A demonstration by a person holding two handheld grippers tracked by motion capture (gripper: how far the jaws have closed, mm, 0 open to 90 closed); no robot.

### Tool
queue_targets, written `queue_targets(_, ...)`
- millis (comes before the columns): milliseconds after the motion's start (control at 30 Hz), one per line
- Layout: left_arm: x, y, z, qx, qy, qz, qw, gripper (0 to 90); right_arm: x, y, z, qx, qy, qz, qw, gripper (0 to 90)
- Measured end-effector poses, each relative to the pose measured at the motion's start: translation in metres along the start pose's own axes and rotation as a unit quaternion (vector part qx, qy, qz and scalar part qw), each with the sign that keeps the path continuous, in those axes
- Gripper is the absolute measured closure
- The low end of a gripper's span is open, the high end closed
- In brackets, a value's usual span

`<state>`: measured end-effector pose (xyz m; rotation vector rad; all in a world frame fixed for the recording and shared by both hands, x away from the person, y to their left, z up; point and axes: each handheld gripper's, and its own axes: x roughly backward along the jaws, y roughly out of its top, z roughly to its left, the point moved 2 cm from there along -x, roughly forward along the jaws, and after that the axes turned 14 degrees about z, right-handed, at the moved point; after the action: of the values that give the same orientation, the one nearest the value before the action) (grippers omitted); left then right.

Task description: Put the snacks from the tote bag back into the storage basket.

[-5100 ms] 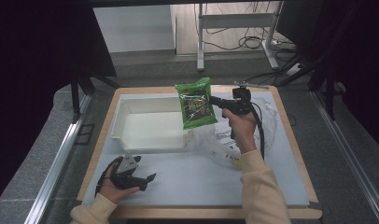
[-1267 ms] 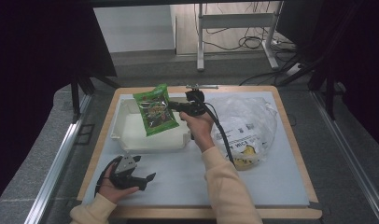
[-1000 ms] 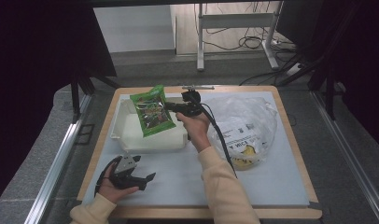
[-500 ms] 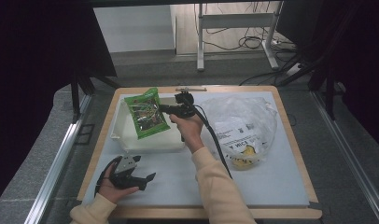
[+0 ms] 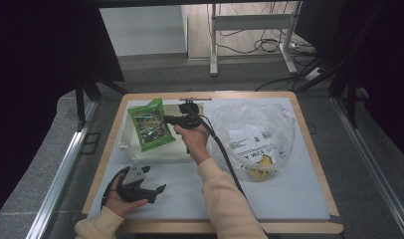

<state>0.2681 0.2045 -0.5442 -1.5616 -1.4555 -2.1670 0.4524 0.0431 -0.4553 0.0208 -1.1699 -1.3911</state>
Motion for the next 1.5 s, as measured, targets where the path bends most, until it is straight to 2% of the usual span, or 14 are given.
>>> queue_targets(333,0.000,0.000,-0.001,-0.001,0.000,-0.002,1.0000,12.5,-0.020,0.000,0.000,-0.012,-0.005,0.005,0.9999,89.9)
queue_targets(767,0.000,0.000,-0.002,-0.001,0.000,-0.004,1.0000,12.6,-0.044,-0.002,-0.006,-0.035,-0.018,0.013,0.9992,89.9)
queue_targets(1167,0.001,0.000,-0.002,-0.001,-0.003,-0.008,1.0000,12.6,-0.070,-0.008,-0.005,-0.040,-0.043,0.028,0.9979,89.8)
queue_targets(1367,0.002,0.000,-0.002,-0.001,-0.003,-0.008,1.0000,12.7,-0.076,-0.010,-0.009,-0.050,-0.062,0.036,0.9962,89.8)
queue_targets(1500,0.002,0.000,-0.001,-0.001,-0.003,-0.009,1.0000,12.7,-0.079,-0.011,-0.011,-0.054,-0.061,0.032,0.9961,89.8)
